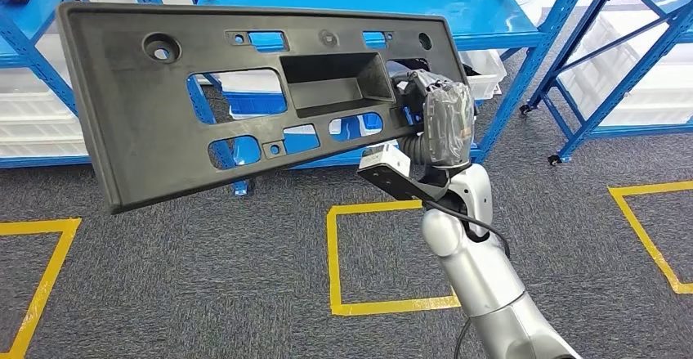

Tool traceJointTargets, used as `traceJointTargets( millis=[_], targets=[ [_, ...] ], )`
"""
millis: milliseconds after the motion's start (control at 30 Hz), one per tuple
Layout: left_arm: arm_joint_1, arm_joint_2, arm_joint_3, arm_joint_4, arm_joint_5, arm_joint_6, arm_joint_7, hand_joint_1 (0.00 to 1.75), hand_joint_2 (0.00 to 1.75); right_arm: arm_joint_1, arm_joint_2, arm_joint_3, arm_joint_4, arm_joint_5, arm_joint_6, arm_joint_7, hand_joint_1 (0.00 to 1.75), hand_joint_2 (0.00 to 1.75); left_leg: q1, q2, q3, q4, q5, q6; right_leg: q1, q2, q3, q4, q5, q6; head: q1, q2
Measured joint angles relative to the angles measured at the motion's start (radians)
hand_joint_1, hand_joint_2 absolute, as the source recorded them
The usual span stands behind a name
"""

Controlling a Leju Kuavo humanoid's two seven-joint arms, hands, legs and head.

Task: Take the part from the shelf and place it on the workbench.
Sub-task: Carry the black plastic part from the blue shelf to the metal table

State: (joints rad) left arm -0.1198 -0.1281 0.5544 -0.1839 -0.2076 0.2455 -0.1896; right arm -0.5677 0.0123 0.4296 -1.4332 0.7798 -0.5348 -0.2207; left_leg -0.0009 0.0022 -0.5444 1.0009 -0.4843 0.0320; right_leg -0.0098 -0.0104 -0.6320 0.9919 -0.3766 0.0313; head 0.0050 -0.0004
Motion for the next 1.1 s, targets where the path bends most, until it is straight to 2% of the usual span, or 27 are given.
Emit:
traceJointTargets(
  millis=[233, 333, 367, 400, 467, 500, 533, 567, 633, 667, 700, 733, 767, 800, 833, 900, 967, 1000, 1033, 1067, 1100],
  targets=[
    [0.007, 0.007, 0.004, 0.000, 0.017, -0.002, -0.009, 0.00, 1.75, -0.019, 0.037, -0.002, 0.033, -0.060, 0.028, -0.031, 1.75, 1.75, 0.000, -0.001, -0.008, 0.009, 0.001, 0.002, -0.013, -0.001, -0.002, -0.002, 0.006, 0.008, 0.000, 0.000],
    [0.010, 0.008, 0.006, 0.000, 0.018, -0.004, -0.010, 0.00, 1.75, -0.023, 0.048, -0.005, 0.042, -0.068, 0.033, -0.034, 1.75, 1.75, 0.007, 0.004, -0.003, -0.006, 0.016, 0.015, -0.010, 0.000, -0.009, 0.005, 0.001, 0.015, 0.000, 0.000],
    [0.010, 0.008, 0.007, 0.000, 0.018, -0.005, -0.010, 0.00, 1.75, -0.025, 0.049, -0.006, 0.044, -0.068, 0.033, -0.035, 1.75, 1.75, 0.011, 0.007, -0.002, -0.012, 0.023, 0.020, -0.009, 0.002, -0.023, 0.032, -0.016, 0.013, 0.001, 0.000],
    [0.010, 0.008, 0.008, 0.000, 0.018, -0.005, -0.011, 0.00, 1.75, -0.027, 0.050, -0.008, 0.045, -0.069, 0.033, -0.035, 1.75, 1.75, 0.016, 0.012, -0.002, -0.017, 0.028, 0.023, -0.009, 0.004, -0.046, 0.083, -0.044, 0.010, 0.003, 0.000],
    [0.012, 0.009, 0.010, 0.000, 0.018, -0.005, -0.011, 0.00, 1.75, -0.029, 0.050, -0.011, 0.050, -0.073, 0.035, -0.035, 1.75, 1.75, 0.017, 0.020, -0.009, -0.017, 0.032, 0.024, -0.012, 0.006, -0.105, 0.227, -0.105, 0.007, 0.006, 0.000],
    [0.014, 0.009, 0.012, 0.000, 0.019, -0.004, -0.011, 0.00, 1.75, -0.029, 0.050, -0.012, 0.053, -0.076, 0.038, -0.036, 1.75, 1.75, 0.019, 0.026, -0.011, -0.017, 0.032, 0.023, -0.014, 0.007, -0.126, 0.282, -0.124, 0.010, 0.006, 0.000],
    [0.016, 0.008, 0.014, 0.000, 0.020, -0.004, -0.011, 0.00, 1.75, -0.029, 0.050, -0.013, 0.057, -0.080, 0.043, -0.036, 1.75, 1.75, 0.020, 0.033, -0.012, -0.017, 0.033, 0.021, -0.016, 0.007, -0.129, 0.300, -0.128, 0.017, 0.006, 0.000],
    [0.017, 0.008, 0.017, 0.000, 0.022, -0.004, -0.011, 0.00, 1.75, -0.029, 0.050, -0.015, 0.059, -0.083, 0.047, -0.036, 1.75, 1.75, 0.024, 0.040, -0.012, -0.016, 0.032, 0.017, -0.020, 0.004, -0.109, 0.273, -0.118, 0.027, 0.006, 0.000],
    [0.018, 0.009, 0.022, 0.000, 0.025, -0.004, -0.011, 0.00, 1.75, -0.032, 0.051, -0.017, 0.063, -0.089, 0.054, -0.037, 1.75, 1.75, 0.030, 0.054, -0.012, -0.011, 0.028, 0.004, -0.027, -0.023, -0.030, 0.132, -0.075, 0.050, 0.007, 0.000],
    [0.018, 0.010, 0.024, 0.000, 0.026, -0.004, -0.011, 0.00, 1.75, -0.033, 0.054, -0.018, 0.064, -0.092, 0.055, -0.039, 1.75, 1.75, 0.029, 0.061, -0.013, -0.006, 0.025, -0.006, -0.025, -0.037, 0.004, 0.070, -0.061, 0.051, 0.009, 0.000],
    [0.019, 0.011, 0.026, 0.000, 0.027, -0.003, -0.011, 0.00, 1.75, -0.035, 0.056, -0.018, 0.065, -0.095, 0.056, -0.041, 1.75, 1.75, 0.027, 0.067, -0.014, -0.002, 0.022, -0.014, -0.023, -0.047, 0.024, 0.032, -0.054, 0.045, 0.009, 0.000],
    [0.019, 0.012, 0.027, -0.001, 0.028, -0.002, -0.011, 0.00, 1.75, -0.036, 0.058, -0.019, 0.067, -0.096, 0.057, -0.043, 1.75, 1.75, 0.024, 0.073, -0.015, 0.000, 0.021, -0.020, -0.020, -0.047, 0.028, 0.022, -0.056, 0.035, 0.008, 0.000],
    [0.019, 0.012, 0.028, -0.001, 0.028, -0.002, -0.011, 0.00, 1.75, -0.037, 0.060, -0.021, 0.069, -0.099, 0.058, -0.045, 1.75, 1.75, 0.023, 0.081, -0.015, 0.000, 0.020, -0.025, -0.016, -0.036, 0.027, 0.022, -0.057, 0.020, 0.007, 0.000],
    [0.020, 0.012, 0.028, -0.001, 0.030, -0.001, -0.011, 0.00, 1.75, -0.037, 0.061, -0.022, 0.070, -0.101, 0.060, -0.046, 1.75, 1.75, 0.027, 0.084, -0.014, -0.001, 0.018, -0.030, -0.017, -0.027, 0.025, 0.023, -0.056, 0.009, 0.005, 0.000],
    [0.020, 0.012, 0.029, -0.001, 0.033, 0.001, -0.010, 0.00, 1.75, -0.038, 0.061, -0.024, 0.072, -0.103, 0.063, -0.048, 1.75, 1.75, 0.031, 0.077, -0.015, 0.006, 0.010, -0.036, -0.018, -0.017, 0.023, 0.023, -0.054, 0.000, 0.005, 0.000],
    [0.020, 0.011, 0.031, -0.001, 0.037, 0.005, -0.008, 0.00, 1.75, -0.042, 0.067, -0.026, 0.076, -0.108, 0.069, -0.050, 1.75, 1.75, 0.037, 0.040, -0.043, 0.074, -0.040, -0.042, -0.018, 0.003, 0.022, 0.021, -0.049, -0.018, 0.003, 0.000],
    [0.023, 0.010, 0.037, -0.001, 0.039, 0.008, -0.008, 0.00, 1.75, -0.045, 0.075, -0.026, 0.086, -0.113, 0.074, -0.052, 1.75, 1.75, 0.034, 0.008, -0.105, 0.214, -0.110, -0.037, -0.010, 0.023, 0.019, 0.022, -0.045, -0.029, 0.000, 0.000],
    [0.025, 0.010, 0.041, -0.001, 0.040, 0.010, -0.008, 0.00, 1.75, -0.045, 0.078, -0.026, 0.091, -0.115, 0.076, -0.053, 1.75, 1.75, 0.031, 0.002, -0.134, 0.272, -0.130, -0.033, -0.004, 0.035, 0.018, 0.022, -0.044, -0.032, -0.001, 0.000],
    [0.026, 0.010, 0.044, -0.001, 0.040, 0.011, -0.008, 0.00, 1.75, -0.045, 0.080, -0.026, 0.096, -0.116, 0.078, -0.053, 1.75, 1.75, 0.029, 0.000, -0.150, 0.301, -0.131, -0.027, 0.001, 0.047, 0.018, 0.022, -0.042, -0.035, -0.002, 0.000],
    [0.028, 0.010, 0.046, -0.001, 0.040, 0.011, -0.008, 0.00, 1.75, -0.046, 0.080, -0.026, 0.101, -0.117, 0.079, -0.054, 1.75, 1.75, 0.026, -0.003, -0.149, 0.291, -0.114, -0.019, 0.006, 0.060, 0.018, 0.022, -0.041, -0.037, -0.002, 0.000],
    [0.028, 0.010, 0.046, -0.001, 0.040, 0.011, -0.008, 0.00, 1.75, -0.047, 0.081, -0.026, 0.104, -0.118, 0.079, -0.054, 1.75, 1.75, 0.023, -0.011, -0.128, 0.242, -0.080, -0.008, 0.011, 0.073, 0.018, 0.022, -0.040, -0.039, -0.002, 0.000]
  ],
)
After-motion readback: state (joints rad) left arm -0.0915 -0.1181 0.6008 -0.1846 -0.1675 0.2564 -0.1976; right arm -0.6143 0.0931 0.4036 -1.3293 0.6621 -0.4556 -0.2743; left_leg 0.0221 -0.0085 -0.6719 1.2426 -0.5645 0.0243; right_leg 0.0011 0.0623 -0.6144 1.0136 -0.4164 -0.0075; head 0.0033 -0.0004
